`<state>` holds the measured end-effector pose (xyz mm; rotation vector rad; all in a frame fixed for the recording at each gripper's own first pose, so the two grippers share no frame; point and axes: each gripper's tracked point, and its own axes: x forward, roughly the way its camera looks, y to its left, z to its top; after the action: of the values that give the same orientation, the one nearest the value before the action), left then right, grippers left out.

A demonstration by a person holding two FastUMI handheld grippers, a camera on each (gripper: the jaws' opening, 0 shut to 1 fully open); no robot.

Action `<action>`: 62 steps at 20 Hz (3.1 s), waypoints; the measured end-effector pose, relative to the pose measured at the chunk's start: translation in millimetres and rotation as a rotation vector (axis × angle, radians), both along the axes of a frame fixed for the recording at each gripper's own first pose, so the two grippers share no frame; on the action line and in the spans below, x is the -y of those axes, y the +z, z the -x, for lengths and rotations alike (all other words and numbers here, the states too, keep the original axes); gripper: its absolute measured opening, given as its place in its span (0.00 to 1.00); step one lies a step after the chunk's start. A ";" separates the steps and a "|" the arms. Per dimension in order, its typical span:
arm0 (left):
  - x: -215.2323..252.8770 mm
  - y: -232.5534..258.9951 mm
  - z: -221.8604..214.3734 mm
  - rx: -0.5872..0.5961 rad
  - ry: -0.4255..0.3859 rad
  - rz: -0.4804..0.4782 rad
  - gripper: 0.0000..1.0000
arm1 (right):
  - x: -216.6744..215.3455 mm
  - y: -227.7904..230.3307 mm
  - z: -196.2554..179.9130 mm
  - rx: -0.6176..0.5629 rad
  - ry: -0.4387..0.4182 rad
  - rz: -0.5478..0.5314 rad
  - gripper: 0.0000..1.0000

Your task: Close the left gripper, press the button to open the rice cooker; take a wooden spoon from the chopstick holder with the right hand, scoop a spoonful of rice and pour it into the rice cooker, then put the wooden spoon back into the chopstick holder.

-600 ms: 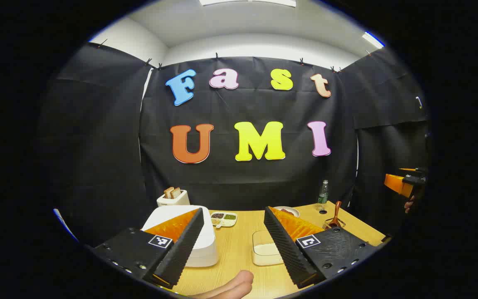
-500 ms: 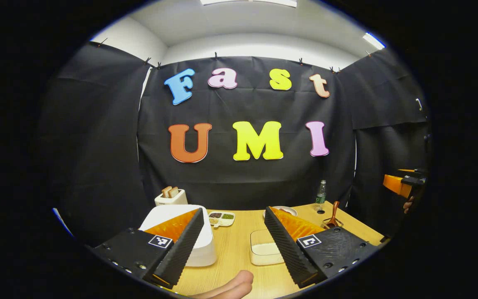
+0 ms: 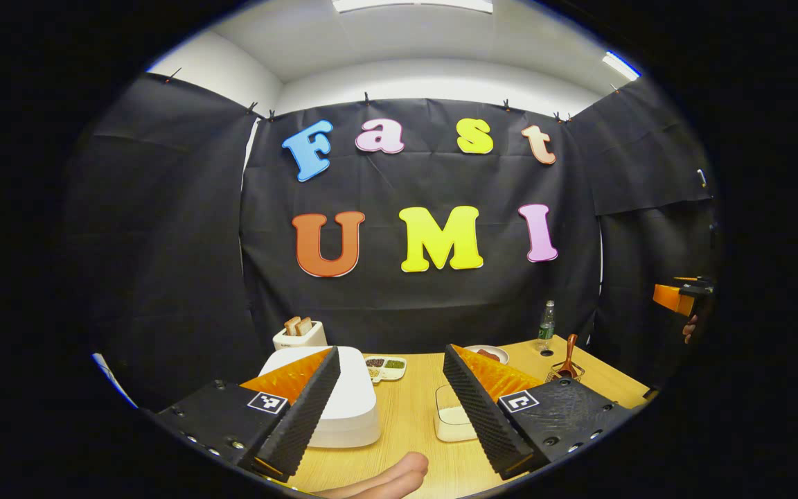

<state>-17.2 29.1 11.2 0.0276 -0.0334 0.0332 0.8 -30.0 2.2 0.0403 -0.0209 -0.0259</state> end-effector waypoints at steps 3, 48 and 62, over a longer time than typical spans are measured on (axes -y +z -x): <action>-2.5 2.0 1.5 0.019 0.003 0.019 0.95 | 4.3 -5.3 -5.8 0.007 -0.004 0.004 0.98; -139.5 -183.4 -155.0 -0.553 0.282 0.090 0.00 | 55.8 -57.7 -40.2 0.019 0.012 0.079 1.00; -143.6 -146.0 -159.3 -0.507 0.251 0.171 0.00 | 62.1 -64.7 -54.6 -0.035 -0.018 0.100 0.94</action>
<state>142.0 172.7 -134.8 -0.1310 0.4798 0.2784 55.5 -92.2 -62.5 -0.0603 0.0128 -0.0437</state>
